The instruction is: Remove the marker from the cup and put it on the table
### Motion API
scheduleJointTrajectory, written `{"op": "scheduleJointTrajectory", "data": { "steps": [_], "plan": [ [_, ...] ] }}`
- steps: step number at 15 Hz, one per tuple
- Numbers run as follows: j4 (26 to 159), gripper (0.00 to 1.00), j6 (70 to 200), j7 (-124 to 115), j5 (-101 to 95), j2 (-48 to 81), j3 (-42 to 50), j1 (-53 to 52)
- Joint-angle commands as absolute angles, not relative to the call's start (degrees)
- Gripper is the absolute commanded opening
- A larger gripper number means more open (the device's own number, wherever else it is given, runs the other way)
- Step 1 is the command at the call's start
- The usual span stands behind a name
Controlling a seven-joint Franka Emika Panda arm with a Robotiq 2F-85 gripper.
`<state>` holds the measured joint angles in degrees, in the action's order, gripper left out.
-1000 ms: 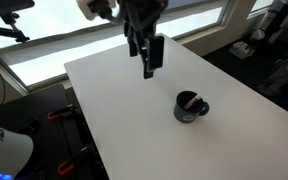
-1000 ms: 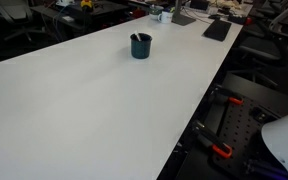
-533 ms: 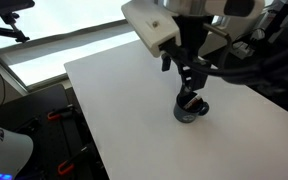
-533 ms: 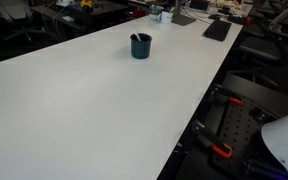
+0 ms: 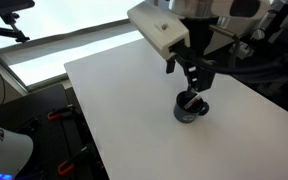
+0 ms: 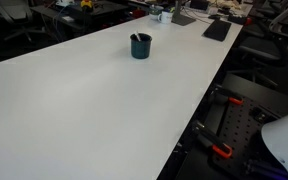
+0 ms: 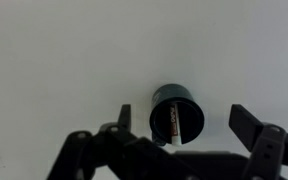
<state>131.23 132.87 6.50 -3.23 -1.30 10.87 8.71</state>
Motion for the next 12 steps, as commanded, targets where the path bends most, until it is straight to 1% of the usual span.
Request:
{"op": "scheduleJointTrajectory", "data": {
  "steps": [1,8,12],
  "plan": [
    [127.9,1.00,136.3,5.3,-7.2,2.8,10.1,8.8],
    [119.0,1.00,144.0,10.7,-4.8,12.9,8.3,9.0],
    [112.3,1.00,144.0,17.3,2.2,19.3,5.3,11.0]
  ]
}}
